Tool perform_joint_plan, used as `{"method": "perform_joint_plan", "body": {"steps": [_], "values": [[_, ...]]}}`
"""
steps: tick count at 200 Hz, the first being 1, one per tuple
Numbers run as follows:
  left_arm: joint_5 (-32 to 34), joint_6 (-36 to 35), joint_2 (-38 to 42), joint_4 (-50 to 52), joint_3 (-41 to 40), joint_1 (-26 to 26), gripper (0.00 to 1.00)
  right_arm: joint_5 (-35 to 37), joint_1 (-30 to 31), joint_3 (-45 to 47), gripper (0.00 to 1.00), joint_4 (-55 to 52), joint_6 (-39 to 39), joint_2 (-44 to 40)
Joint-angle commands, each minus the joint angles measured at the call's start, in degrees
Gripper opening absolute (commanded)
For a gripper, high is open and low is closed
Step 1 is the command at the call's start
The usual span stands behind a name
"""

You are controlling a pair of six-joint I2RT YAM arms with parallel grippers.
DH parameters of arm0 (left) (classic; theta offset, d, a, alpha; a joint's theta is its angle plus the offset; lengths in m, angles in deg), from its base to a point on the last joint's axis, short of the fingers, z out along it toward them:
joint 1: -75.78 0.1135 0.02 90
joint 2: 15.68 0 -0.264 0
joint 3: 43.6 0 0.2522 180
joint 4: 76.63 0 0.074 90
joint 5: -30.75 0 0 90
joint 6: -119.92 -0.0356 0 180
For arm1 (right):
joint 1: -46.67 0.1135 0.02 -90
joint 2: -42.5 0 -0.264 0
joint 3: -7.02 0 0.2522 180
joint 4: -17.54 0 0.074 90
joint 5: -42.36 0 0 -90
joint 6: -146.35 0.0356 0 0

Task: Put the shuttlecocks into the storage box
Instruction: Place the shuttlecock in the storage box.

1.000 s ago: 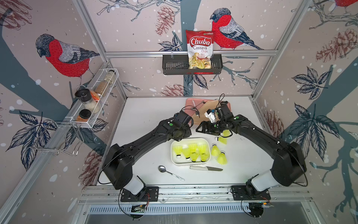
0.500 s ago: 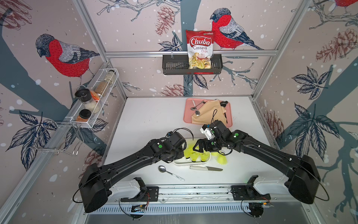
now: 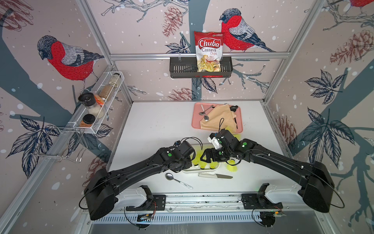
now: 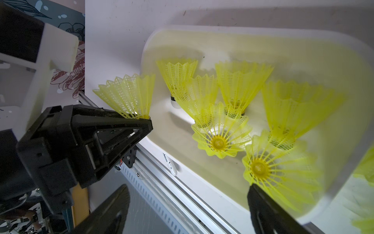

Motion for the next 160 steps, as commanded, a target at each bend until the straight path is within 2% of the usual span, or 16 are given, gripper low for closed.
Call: {"method": "perform_joint_plan", "body": {"steps": [1, 78, 98, 127, 160], "values": [[1.5, -0.8, -0.9, -1.3, -0.1, -0.1, 0.14, -0.9, 0.5, 0.1, 0.92, 1.3, 0.6, 0.4], [2.1, -1.8, -2.5, -1.9, -0.9, -0.3, 0.16, -0.4, 0.7, 0.1, 0.92, 1.3, 0.6, 0.7], [2.3, -1.8, -2.6, -1.9, -1.1, -0.4, 0.19, -0.3, 0.8, -0.1, 0.92, 1.2, 0.6, 0.8], [3.3, -1.6, -2.2, 0.2, -0.2, -0.6, 0.30, 0.6, 0.7, -0.4, 0.92, 0.1, 0.8, 0.5], [3.6, -1.5, -1.0, 1.4, 0.3, -0.6, 0.32, 1.5, 0.6, -0.3, 0.92, -1.9, 1.1, -0.6]]}}
